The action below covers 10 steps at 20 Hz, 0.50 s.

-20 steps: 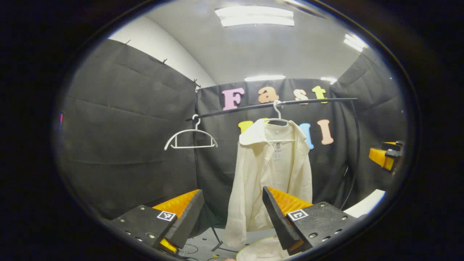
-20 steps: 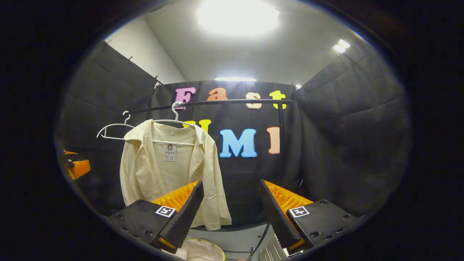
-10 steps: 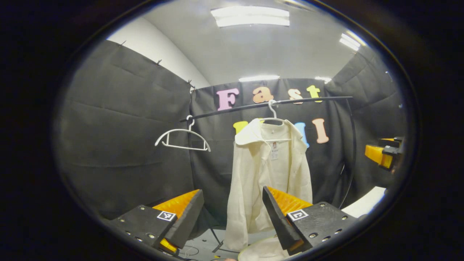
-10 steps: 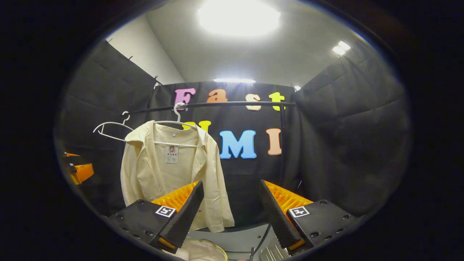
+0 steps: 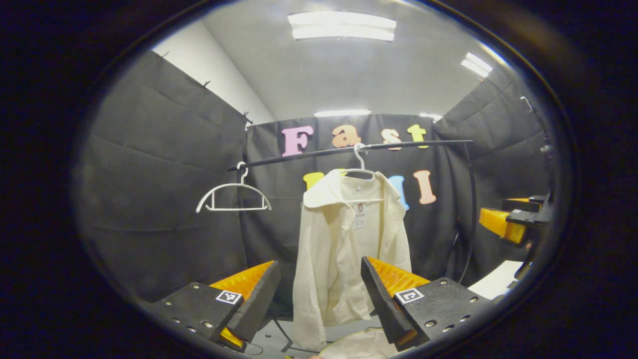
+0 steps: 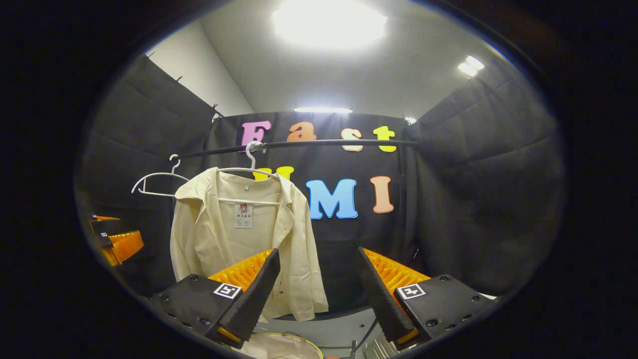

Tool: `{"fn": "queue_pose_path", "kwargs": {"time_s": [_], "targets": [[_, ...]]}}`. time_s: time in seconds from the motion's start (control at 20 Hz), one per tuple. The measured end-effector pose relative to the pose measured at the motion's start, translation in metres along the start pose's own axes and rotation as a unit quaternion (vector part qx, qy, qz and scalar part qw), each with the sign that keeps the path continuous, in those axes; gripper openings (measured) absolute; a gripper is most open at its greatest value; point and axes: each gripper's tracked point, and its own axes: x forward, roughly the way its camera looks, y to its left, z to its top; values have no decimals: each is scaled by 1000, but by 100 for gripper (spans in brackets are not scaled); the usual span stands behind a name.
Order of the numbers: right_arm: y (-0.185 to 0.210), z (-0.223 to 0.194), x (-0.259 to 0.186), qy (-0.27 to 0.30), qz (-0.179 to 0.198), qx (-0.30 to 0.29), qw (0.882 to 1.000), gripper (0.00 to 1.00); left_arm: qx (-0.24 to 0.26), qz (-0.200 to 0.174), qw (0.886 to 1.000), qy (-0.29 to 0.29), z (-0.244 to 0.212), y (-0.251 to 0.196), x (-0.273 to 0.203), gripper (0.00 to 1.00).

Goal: Grasp the clothes on the hanger with both hands and then place them into the laundry hamper below.

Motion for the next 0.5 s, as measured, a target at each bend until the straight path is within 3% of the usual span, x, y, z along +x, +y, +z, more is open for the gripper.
{"fn": "queue_pose_path", "kwargs": {"time_s": [0.15,0.5], "targets": [[6,1,21,-1,15,-3,1000,98,-1,-8,1000,-4,6,-18,21,94],[8,1,90,-5,54,12,998,98,4,16,1000,-1,11,-44,85,94]]}}
